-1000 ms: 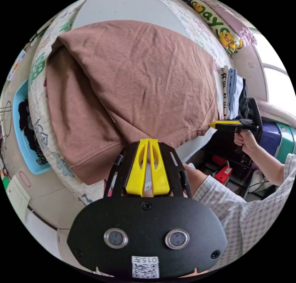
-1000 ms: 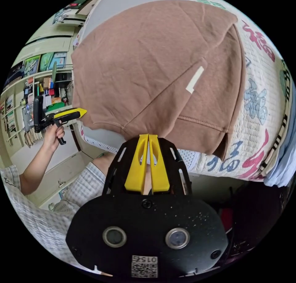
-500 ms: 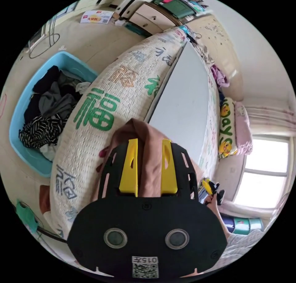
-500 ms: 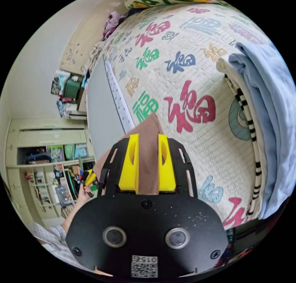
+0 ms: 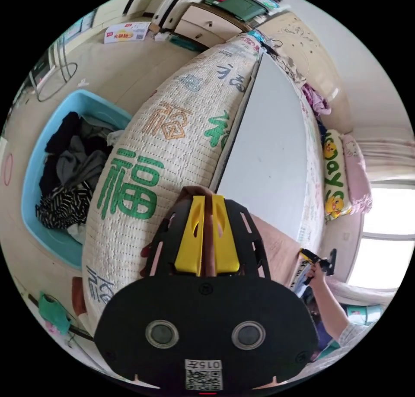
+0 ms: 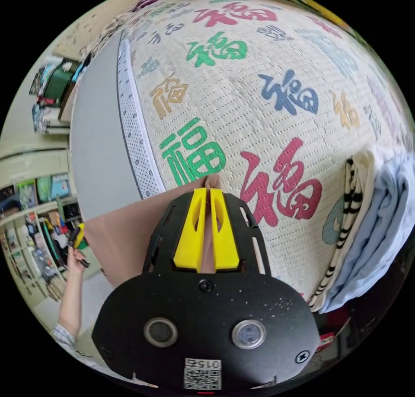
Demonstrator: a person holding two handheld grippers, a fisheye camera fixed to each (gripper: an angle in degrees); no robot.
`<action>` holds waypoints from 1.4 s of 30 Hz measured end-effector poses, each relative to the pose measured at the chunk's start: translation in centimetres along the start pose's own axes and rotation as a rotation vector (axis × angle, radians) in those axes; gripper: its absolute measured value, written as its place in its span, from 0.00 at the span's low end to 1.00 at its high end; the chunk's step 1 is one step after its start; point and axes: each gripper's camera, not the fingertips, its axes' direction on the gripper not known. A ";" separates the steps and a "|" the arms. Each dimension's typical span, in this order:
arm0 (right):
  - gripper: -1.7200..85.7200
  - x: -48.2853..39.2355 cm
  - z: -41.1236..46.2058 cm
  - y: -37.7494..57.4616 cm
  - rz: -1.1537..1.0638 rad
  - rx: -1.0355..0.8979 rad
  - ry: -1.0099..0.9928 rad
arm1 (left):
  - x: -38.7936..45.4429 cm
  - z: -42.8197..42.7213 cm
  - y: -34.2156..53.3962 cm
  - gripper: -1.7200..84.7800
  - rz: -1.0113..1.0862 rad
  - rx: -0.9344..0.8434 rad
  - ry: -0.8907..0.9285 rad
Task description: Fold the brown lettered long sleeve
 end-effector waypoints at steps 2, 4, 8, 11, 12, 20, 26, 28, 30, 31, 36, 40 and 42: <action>0.05 -2.1 -0.2 1.0 -0.076 0.014 0.115 | 4.5 0.1 0.4 0.04 0.092 -0.049 -0.171; 0.07 -3.2 -1.1 2.7 -0.139 0.022 0.181 | 7.8 -0.5 1.3 0.05 0.172 -0.052 -0.248; 0.11 -1.8 -4.4 8.2 -0.133 0.123 0.223 | 16.4 -2.1 4.8 0.08 0.401 -0.028 -0.357; 0.12 2.4 -6.9 15.3 -0.085 0.172 0.076 | 24.1 -2.3 8.2 0.08 0.602 0.046 -0.477; 0.12 4.5 -7.4 18.4 -0.055 0.178 0.003 | 25.6 -2.3 8.8 0.08 0.626 0.086 -0.518; 0.15 12.3 -3.0 32.1 0.116 -0.036 -0.195 | 47.3 11.2 14.2 0.13 0.984 -0.105 -0.149; 0.16 11.9 -1.1 33.4 0.132 -0.084 -0.360 | 59.3 26.3 16.7 0.16 1.087 -0.418 -0.154; 0.13 11.3 -0.7 34.0 0.131 -0.092 -0.333 | 61.0 29.6 17.1 0.17 1.088 -0.488 -0.191; 0.10 11.9 -0.8 34.4 0.184 -0.084 -0.314 | 61.9 32.2 17.4 0.16 1.119 -0.509 -0.325; 0.09 12.6 -0.9 34.7 0.209 -0.081 -0.366 | 61.9 33.4 17.4 0.16 1.128 -0.514 -0.402; 0.05 14.1 -3.0 35.7 0.185 -0.065 -0.463 | 60.8 32.9 15.4 0.06 1.091 -0.552 -0.301; 0.03 15.0 -8.5 36.6 0.186 0.038 -0.429 | 60.3 29.4 12.9 0.04 1.082 -0.487 -0.192; 0.03 15.8 -12.0 36.9 0.205 0.116 -0.409 | 60.1 26.7 11.5 0.04 1.078 -0.440 -0.088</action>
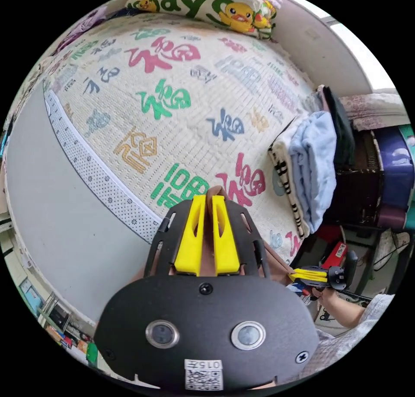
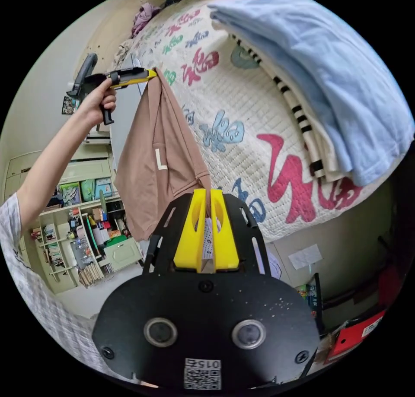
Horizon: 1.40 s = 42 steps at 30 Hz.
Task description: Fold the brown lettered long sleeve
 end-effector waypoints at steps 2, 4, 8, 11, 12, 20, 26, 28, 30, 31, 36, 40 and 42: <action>0.03 -1.0 -3.8 0.1 -0.003 0.081 0.026 | -1.9 -4.7 1.9 0.03 -0.001 0.141 0.156; 0.03 -3.8 -8.8 0.6 -0.055 0.166 0.077 | -3.6 -8.4 4.6 0.03 0.006 0.242 0.268; 0.03 -11.0 -12.1 1.9 -0.211 0.131 0.008 | -10.3 -15.9 15.2 0.03 -0.014 0.414 0.384; 0.03 -18.3 -9.1 3.1 -0.397 -0.064 -0.093 | -17.9 -18.4 25.7 0.03 -0.134 0.486 0.400; 0.03 -21.1 -7.0 3.7 -0.457 -0.127 -0.129 | -19.6 -18.5 27.9 0.03 -0.174 0.494 0.399; 0.03 -35.7 11.5 5.9 -0.708 -0.514 -0.119 | -38.3 -12.7 55.3 0.05 -0.840 0.475 0.347; 0.03 -39.6 14.0 4.7 -0.727 -0.576 -0.005 | -42.8 -11.9 63.9 0.17 -0.991 0.761 0.587; 0.03 -40.4 14.3 3.7 -0.735 -0.606 0.036 | -43.9 -11.5 65.7 0.17 -1.024 0.848 0.664; 0.03 -41.2 14.7 3.1 -0.741 -0.622 0.059 | -44.6 -10.7 65.4 0.17 -1.001 0.755 0.719; 0.03 -41.8 15.0 2.7 -0.745 -0.629 0.068 | -44.6 -10.4 64.4 0.16 -0.955 0.645 0.702; 0.03 -44.2 17.5 2.2 -0.780 -0.637 0.138 | -44.1 -12.9 62.4 0.05 -0.763 0.539 0.505; 0.03 -45.2 21.5 1.2 -0.761 -0.665 0.162 | -44.7 -14.0 62.2 0.03 -0.725 0.424 0.330; 0.03 -45.1 23.9 0.7 -0.747 -0.684 0.194 | -45.0 -13.8 62.2 0.03 -0.726 0.387 0.282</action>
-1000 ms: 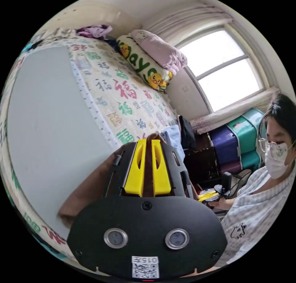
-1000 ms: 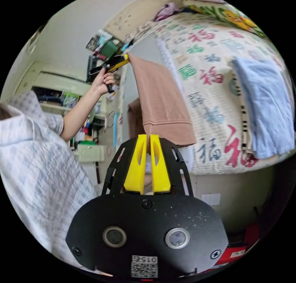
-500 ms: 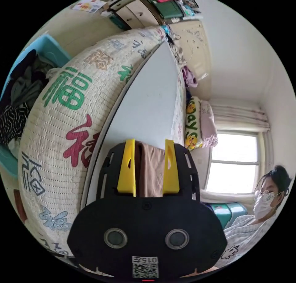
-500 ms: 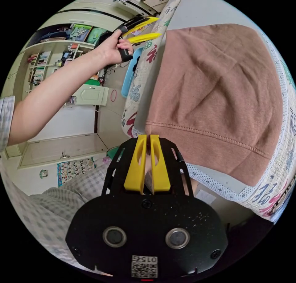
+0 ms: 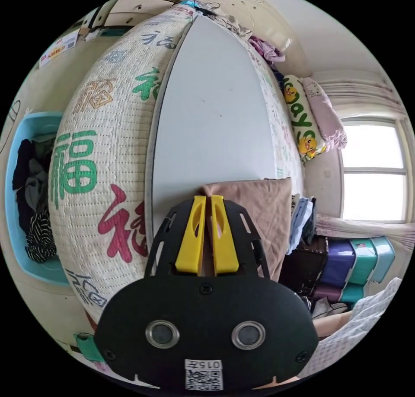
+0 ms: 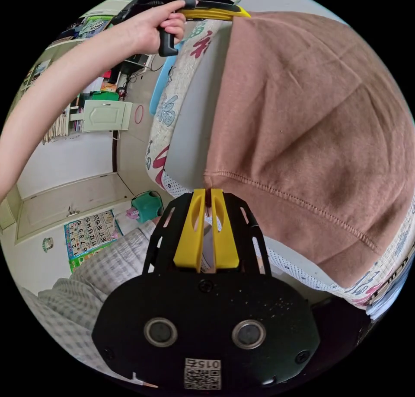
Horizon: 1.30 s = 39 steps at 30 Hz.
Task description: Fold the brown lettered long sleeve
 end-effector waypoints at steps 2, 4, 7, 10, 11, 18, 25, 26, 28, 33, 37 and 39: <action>0.04 0.4 0.9 -1.1 0.009 0.006 0.004 | 0.0 0.0 0.1 0.03 0.017 -0.003 -0.031; 0.05 0.7 1.4 -1.9 0.017 0.008 0.012 | 0.3 -0.5 0.3 0.04 0.033 0.001 -0.054; 0.06 0.4 1.7 -2.4 -0.013 -0.031 0.022 | 0.5 -1.6 1.2 0.06 0.036 0.009 -0.098; 0.04 0.0 1.6 -1.8 -0.113 -0.077 -0.126 | -0.3 -3.6 2.6 0.08 -0.040 0.030 -0.106; 0.03 0.0 1.3 -1.5 -0.141 -0.076 -0.157 | -0.6 -4.8 3.4 0.08 -0.071 0.055 -0.108; 0.08 14.3 -8.4 -0.7 -0.100 0.234 -0.229 | -1.2 -9.3 9.7 0.12 -0.174 0.149 0.024; 0.18 34.7 -11.7 -5.1 0.093 0.493 -0.086 | 0.3 -7.4 11.3 0.19 -0.160 0.226 0.126; 0.19 35.8 -11.2 -5.6 0.106 0.500 -0.087 | 0.6 -6.8 11.0 0.20 -0.151 0.219 0.124; 0.21 39.1 -8.8 -7.3 0.123 0.547 -0.123 | 1.5 -6.5 10.5 0.21 -0.107 0.219 0.110; 0.22 43.5 -1.4 -10.4 0.129 0.518 -0.191 | 3.7 -5.6 9.9 0.19 -0.014 0.202 0.138; 0.18 46.1 5.0 -11.5 0.124 0.459 -0.288 | 6.5 -3.9 9.4 0.15 0.041 0.152 0.136; 0.16 47.2 6.9 -10.9 0.167 0.480 -0.274 | 7.1 -3.4 9.4 0.13 0.027 0.113 0.183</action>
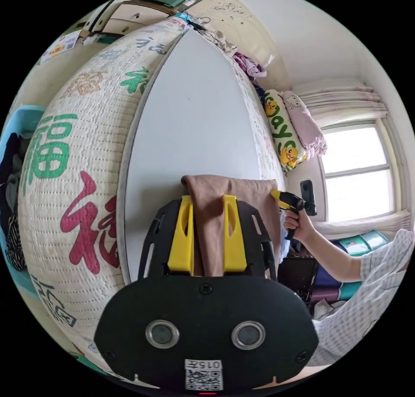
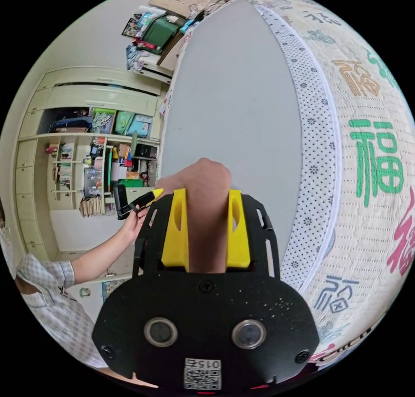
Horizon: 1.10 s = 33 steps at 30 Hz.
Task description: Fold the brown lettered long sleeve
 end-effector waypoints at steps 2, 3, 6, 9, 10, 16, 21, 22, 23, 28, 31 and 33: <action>0.14 1.2 0.4 1.7 0.033 0.041 -0.017 | 2.2 -0.7 0.6 0.09 0.004 0.011 0.051; 0.13 1.6 0.4 3.2 0.025 0.080 -0.027 | 3.2 -1.1 0.9 0.09 0.027 0.024 0.058; 0.12 2.3 -1.1 8.6 -0.033 0.220 -0.094 | 10.1 -3.9 2.8 0.08 0.174 0.052 0.066; 0.12 3.3 -3.8 15.5 -0.096 0.378 -0.208 | 18.5 -7.8 5.9 0.08 0.331 0.115 0.098; 0.12 3.6 -5.0 18.4 -0.140 0.437 -0.238 | 21.8 -9.2 7.2 0.08 0.386 0.142 0.124; 0.12 7.1 -9.4 30.2 -0.288 0.655 -0.294 | 37.1 -10.4 12.0 0.07 0.621 0.190 0.193; 0.12 14.1 -13.8 37.1 -0.324 0.764 -0.270 | 47.7 -4.0 13.7 0.07 0.760 0.149 0.271; 0.12 16.1 -15.4 38.9 -0.329 0.770 -0.242 | 50.0 -1.4 14.1 0.07 0.769 0.127 0.311; 0.12 17.1 -16.2 39.8 -0.329 0.771 -0.227 | 52.2 1.5 14.3 0.07 0.761 0.100 0.352; 0.12 27.1 -25.1 45.7 -0.243 0.695 -0.101 | 60.9 16.1 15.6 0.07 0.670 -0.028 0.483; 0.12 32.3 -29.2 45.1 -0.201 0.593 0.058 | 64.4 26.8 14.7 0.07 0.540 -0.076 0.502; 0.12 36.6 -30.1 42.7 -0.183 0.535 0.147 | 65.5 33.9 13.4 0.07 0.477 -0.070 0.486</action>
